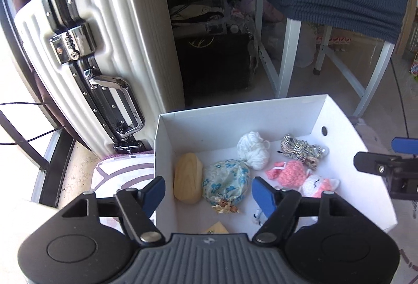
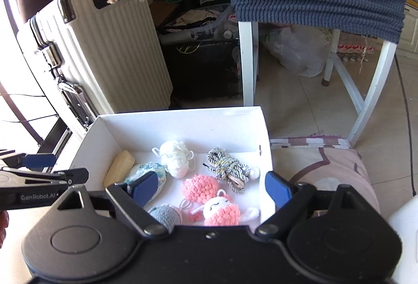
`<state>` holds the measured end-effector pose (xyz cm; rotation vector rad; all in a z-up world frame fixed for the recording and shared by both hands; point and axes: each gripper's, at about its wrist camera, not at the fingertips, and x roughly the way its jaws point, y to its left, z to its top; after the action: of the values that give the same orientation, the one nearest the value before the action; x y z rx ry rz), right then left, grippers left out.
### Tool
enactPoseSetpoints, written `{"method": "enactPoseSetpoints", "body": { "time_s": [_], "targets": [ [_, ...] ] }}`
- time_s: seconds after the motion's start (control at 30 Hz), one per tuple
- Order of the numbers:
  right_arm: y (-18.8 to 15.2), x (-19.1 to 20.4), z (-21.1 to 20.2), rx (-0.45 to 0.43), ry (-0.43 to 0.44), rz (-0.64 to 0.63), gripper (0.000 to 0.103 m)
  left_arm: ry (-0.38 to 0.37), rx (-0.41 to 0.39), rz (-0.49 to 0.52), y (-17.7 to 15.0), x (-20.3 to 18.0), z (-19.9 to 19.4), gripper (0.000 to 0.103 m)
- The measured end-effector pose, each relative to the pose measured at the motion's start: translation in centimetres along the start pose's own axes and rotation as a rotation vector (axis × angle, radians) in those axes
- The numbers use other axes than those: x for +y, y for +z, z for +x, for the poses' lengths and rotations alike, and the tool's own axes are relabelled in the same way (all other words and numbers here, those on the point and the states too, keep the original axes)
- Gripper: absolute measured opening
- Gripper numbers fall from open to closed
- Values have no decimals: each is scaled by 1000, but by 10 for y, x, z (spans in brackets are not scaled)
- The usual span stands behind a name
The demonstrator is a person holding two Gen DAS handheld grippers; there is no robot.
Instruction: Organize objects
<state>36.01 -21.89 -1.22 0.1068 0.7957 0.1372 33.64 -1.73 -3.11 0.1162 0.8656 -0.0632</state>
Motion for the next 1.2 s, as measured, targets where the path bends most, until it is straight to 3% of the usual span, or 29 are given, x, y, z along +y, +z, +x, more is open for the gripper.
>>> {"method": "enactPoseSetpoints", "body": {
  "time_s": [0.07, 0.27, 0.57, 1.2],
  "targets": [
    [-2, 1, -10, -5, 4, -3, 90, 12, -7, -23, -2, -2, -12, 84],
    [-9, 6, -45, -25, -11, -32, 96, 30, -27, -50, -11, -10, -47, 91],
    [-26, 7, -92, -69, -58, -63, 103, 27, -62, -35, -32, -22, -91, 94],
    [-66, 1, -161, -112, -74, -88, 103, 15, -104, -106, -80, -7, -152, 101]
  ]
}}
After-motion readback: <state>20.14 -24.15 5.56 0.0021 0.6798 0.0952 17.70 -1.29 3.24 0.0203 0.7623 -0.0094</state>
